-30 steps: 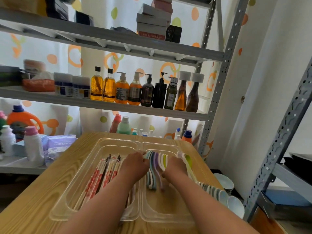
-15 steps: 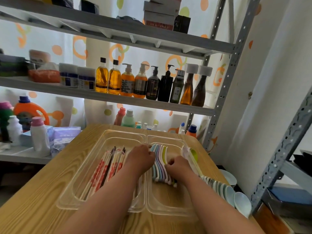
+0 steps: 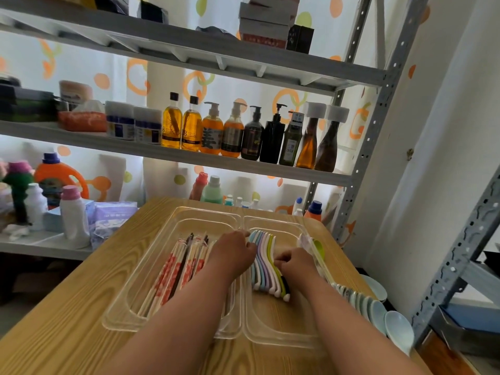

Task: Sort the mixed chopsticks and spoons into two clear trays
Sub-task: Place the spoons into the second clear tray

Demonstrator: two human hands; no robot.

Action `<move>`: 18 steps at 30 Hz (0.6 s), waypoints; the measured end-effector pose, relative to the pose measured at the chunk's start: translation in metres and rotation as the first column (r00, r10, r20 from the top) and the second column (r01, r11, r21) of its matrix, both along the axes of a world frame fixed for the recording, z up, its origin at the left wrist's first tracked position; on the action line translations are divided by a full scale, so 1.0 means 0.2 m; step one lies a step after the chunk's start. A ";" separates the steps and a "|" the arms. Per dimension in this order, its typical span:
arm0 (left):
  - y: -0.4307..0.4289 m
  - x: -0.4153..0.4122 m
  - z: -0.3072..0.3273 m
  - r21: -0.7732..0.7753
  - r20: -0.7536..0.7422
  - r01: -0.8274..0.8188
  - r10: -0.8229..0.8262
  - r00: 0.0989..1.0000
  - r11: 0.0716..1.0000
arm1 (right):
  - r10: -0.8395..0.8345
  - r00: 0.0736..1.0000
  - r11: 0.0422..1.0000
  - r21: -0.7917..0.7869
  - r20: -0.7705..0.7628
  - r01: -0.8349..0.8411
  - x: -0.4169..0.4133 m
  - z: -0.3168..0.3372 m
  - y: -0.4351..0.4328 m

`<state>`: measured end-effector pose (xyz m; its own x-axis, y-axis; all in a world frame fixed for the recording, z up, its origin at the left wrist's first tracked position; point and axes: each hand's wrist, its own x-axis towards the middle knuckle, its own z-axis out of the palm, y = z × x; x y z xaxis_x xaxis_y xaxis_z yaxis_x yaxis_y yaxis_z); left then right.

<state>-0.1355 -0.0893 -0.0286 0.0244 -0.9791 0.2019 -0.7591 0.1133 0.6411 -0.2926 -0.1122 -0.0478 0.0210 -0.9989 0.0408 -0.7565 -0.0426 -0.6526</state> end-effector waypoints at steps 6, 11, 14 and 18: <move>0.00 0.00 0.00 -0.018 0.008 0.002 -0.002 1.000 1.000 | 0.024 0.999 0.999 0.032 0.023 -0.025 0.01 -0.01 -0.01; 0.00 -0.01 -0.01 -0.044 0.059 -0.007 0.010 0.998 0.999 | 0.014 0.996 0.996 0.081 0.086 -0.021 0.02 -0.01 -0.01; -0.01 -0.02 -0.01 -0.055 0.099 -0.008 0.013 0.995 0.998 | -0.021 0.981 0.990 0.144 0.192 -0.007 0.01 -0.01 -0.02; -0.01 -0.03 -0.02 -0.062 0.161 -0.015 0.025 0.987 0.998 | -0.065 0.963 0.987 0.159 0.260 0.024 0.03 0.00 -0.01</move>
